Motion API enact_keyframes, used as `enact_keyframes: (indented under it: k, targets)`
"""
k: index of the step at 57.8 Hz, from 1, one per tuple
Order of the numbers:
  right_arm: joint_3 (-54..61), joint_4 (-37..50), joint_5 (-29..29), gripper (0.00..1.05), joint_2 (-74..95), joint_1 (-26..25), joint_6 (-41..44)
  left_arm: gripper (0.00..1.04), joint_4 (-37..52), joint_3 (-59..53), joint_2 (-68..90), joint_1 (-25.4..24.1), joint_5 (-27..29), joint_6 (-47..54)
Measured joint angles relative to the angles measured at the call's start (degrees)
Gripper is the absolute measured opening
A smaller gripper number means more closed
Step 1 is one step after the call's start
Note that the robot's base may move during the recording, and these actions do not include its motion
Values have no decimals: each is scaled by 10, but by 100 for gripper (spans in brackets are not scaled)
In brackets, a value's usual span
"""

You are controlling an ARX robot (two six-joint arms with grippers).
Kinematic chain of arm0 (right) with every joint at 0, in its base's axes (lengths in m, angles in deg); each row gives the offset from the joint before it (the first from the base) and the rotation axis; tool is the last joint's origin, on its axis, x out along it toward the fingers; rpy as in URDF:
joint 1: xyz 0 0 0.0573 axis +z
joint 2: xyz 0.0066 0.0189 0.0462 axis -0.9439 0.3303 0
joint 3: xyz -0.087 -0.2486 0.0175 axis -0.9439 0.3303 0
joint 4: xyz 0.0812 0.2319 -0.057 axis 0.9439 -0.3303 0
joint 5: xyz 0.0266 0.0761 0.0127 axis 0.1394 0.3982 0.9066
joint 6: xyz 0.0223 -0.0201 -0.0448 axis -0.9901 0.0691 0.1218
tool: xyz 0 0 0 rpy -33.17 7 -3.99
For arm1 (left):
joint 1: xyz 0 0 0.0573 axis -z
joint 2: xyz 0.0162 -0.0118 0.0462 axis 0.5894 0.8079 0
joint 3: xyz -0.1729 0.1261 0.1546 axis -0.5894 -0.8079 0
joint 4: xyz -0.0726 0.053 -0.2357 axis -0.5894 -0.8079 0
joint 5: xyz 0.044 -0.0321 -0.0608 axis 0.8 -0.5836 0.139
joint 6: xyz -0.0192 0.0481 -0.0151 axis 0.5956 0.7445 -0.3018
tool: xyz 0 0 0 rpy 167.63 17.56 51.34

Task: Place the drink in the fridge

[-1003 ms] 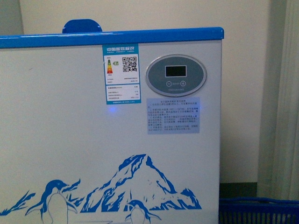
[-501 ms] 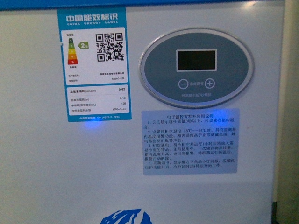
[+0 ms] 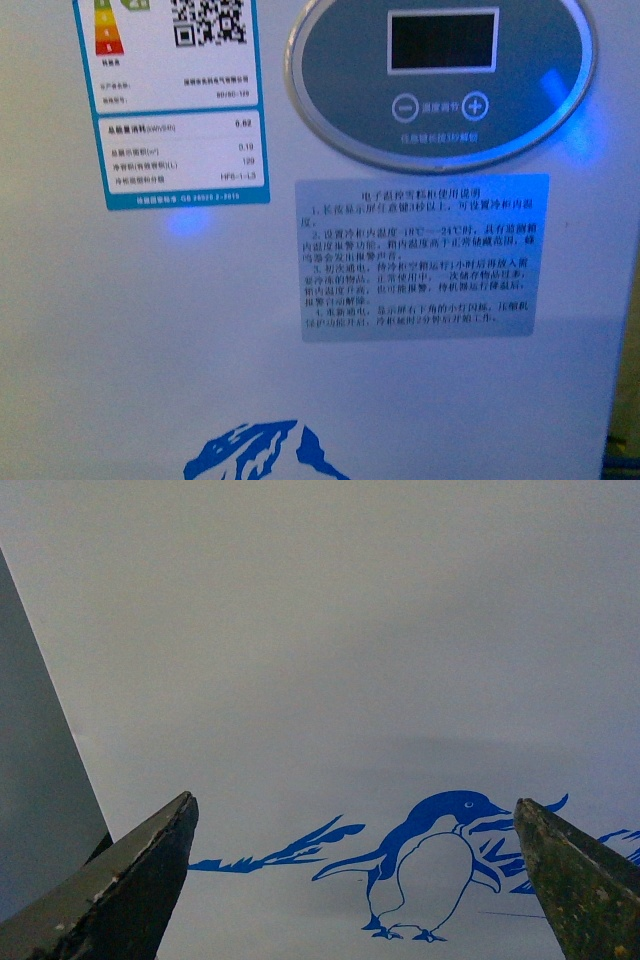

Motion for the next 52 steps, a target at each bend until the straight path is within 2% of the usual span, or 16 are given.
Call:
enact_keyframes:
  k: [11,22,36,52]
  targets:
    - [-34,171,-13,97,238,6,45,97,0,0,0,0,0,0]
    - [-131,337,-48,97,538,53,91,97,0,0,0,0,0,0]
    - [-270,348,-60,97,767,111,112,97,0,0,0,0,0,0]
    - [-395,308,-61,97,891,150,112,97,0,0,0,0,0,0]
